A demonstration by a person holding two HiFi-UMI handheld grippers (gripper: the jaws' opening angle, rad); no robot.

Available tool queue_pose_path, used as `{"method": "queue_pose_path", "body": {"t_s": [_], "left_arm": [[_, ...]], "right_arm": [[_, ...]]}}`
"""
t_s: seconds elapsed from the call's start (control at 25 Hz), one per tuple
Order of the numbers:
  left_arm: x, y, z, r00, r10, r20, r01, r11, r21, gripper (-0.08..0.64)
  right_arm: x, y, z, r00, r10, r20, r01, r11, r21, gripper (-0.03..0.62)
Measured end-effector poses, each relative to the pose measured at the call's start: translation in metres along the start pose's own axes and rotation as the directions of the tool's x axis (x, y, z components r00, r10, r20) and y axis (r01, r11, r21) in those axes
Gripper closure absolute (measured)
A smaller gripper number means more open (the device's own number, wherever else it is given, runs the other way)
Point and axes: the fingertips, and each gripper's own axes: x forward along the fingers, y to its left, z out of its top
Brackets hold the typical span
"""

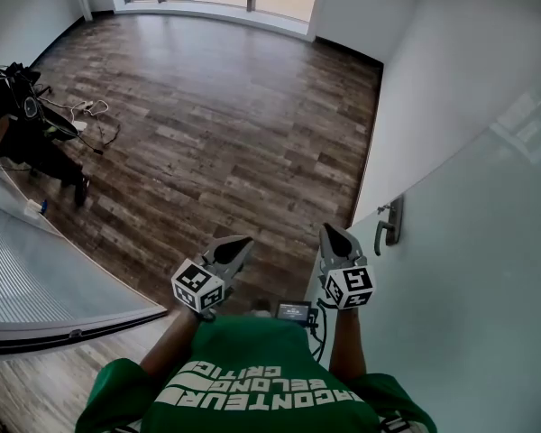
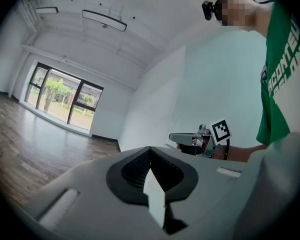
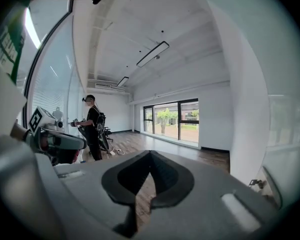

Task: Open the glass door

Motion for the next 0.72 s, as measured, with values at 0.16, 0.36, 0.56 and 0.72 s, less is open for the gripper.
{"method": "queue_pose_path", "body": {"t_s": [0.16,0.36,0.56,0.72], "left_arm": [[0.002,-0.006,0.001,1.000,0.006,0.009,-0.006,1.000,0.002,0.543],[-0.001,-0.011,0.005,1.000,0.002,0.015,-0.002,0.999,0.033,0.543],[-0.010,0.001,0.022,0.999,0.002,0.039,-0.005,0.997,0.074,0.543],[-0.020,0.014,0.028,0.999,-0.006,0.041,0.003,0.997,0.077,0.543]], "right_arm": [[0.000,0.010,-0.004,0.999,0.047,0.000,-0.047,0.999,-0.021,0.599],[-0.007,0.016,-0.003,0.998,0.058,0.026,-0.058,0.998,0.012,0.598],[-0.013,0.027,-0.002,0.998,0.043,0.039,-0.044,0.999,0.023,0.600],[-0.012,0.042,-0.005,0.999,0.037,0.037,-0.039,0.998,0.040,0.600]]}}
